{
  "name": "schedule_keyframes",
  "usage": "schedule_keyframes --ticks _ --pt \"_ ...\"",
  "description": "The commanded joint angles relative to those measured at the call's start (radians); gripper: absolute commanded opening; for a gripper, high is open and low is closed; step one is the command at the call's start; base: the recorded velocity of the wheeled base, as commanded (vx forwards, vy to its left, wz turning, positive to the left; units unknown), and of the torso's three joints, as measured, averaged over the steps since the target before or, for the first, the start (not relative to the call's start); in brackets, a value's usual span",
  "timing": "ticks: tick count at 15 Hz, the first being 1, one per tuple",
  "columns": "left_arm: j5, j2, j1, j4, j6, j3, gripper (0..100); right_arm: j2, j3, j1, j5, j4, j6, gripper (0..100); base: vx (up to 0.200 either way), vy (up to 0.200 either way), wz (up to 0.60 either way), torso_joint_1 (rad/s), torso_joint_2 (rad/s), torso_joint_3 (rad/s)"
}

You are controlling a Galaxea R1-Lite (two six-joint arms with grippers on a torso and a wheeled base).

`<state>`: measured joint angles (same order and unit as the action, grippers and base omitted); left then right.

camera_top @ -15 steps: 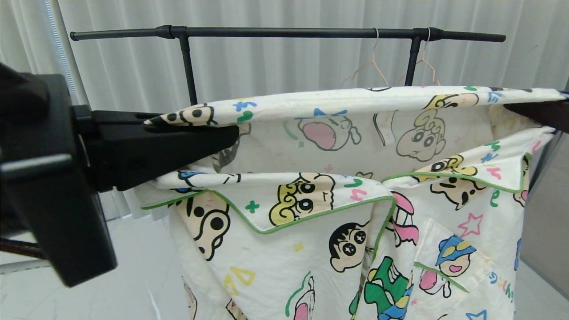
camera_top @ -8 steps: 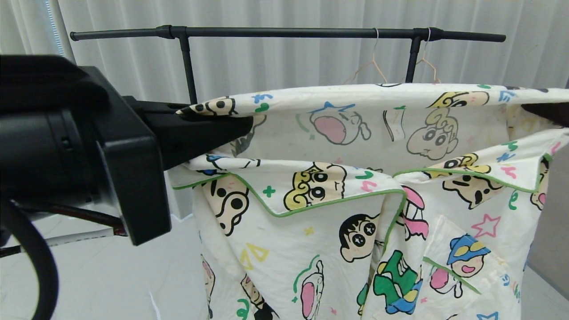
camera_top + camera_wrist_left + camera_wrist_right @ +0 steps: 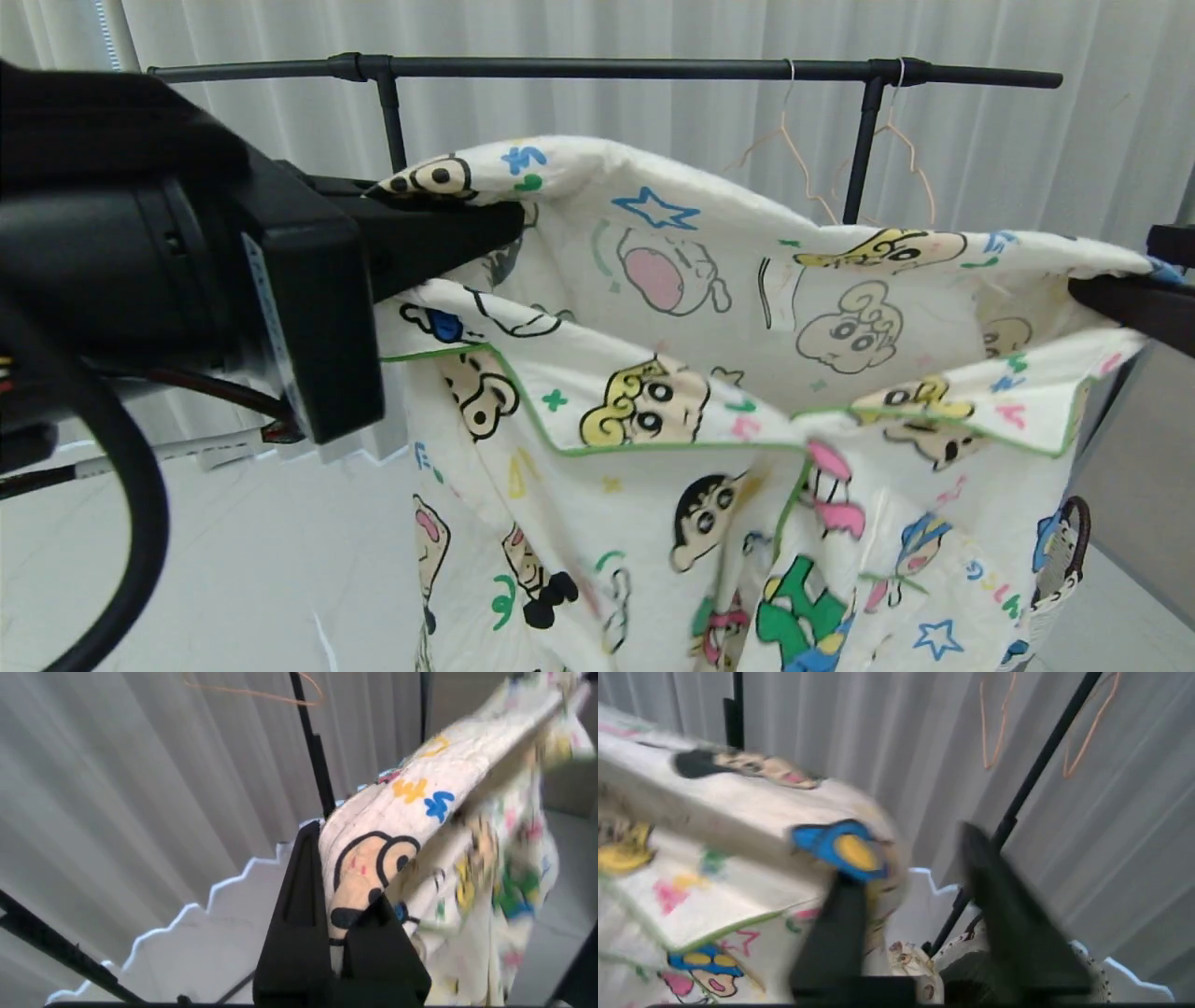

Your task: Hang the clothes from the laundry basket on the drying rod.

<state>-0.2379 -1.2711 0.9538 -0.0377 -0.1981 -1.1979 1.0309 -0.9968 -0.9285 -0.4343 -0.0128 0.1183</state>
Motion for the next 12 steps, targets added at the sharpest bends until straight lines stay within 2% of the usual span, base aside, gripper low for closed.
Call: schedule_keyframes --ticks 1,4,7,10,12 --pt "-0.015 -0.057 -0.013 0.033 -0.027 0.000 0 -0.040 0.027 -0.007 0.046 -0.012 0.001 100 0.000 0.000 0.00 0.000 0.00 0.000" --pt "-0.083 -0.117 -0.018 0.104 -0.038 -0.002 0 -0.120 0.038 -0.007 0.147 -0.113 0.001 100 0.000 0.000 0.00 0.000 0.00 0.000" --pt "-0.101 -0.114 -0.018 0.105 -0.038 0.008 0 -0.140 0.044 0.016 0.160 -0.134 0.000 100 0.000 0.000 0.00 0.000 0.00 0.000" --pt "-0.184 -0.108 -0.060 0.104 -0.043 0.026 0 -0.095 0.047 0.301 0.158 -0.217 0.006 100 0.000 0.000 0.00 0.000 0.00 0.000" --pt "-0.225 -0.088 -0.106 0.104 -0.080 0.049 0 -0.043 0.046 0.478 0.155 -0.250 0.049 100 0.000 0.000 0.00 0.000 0.00 0.000"
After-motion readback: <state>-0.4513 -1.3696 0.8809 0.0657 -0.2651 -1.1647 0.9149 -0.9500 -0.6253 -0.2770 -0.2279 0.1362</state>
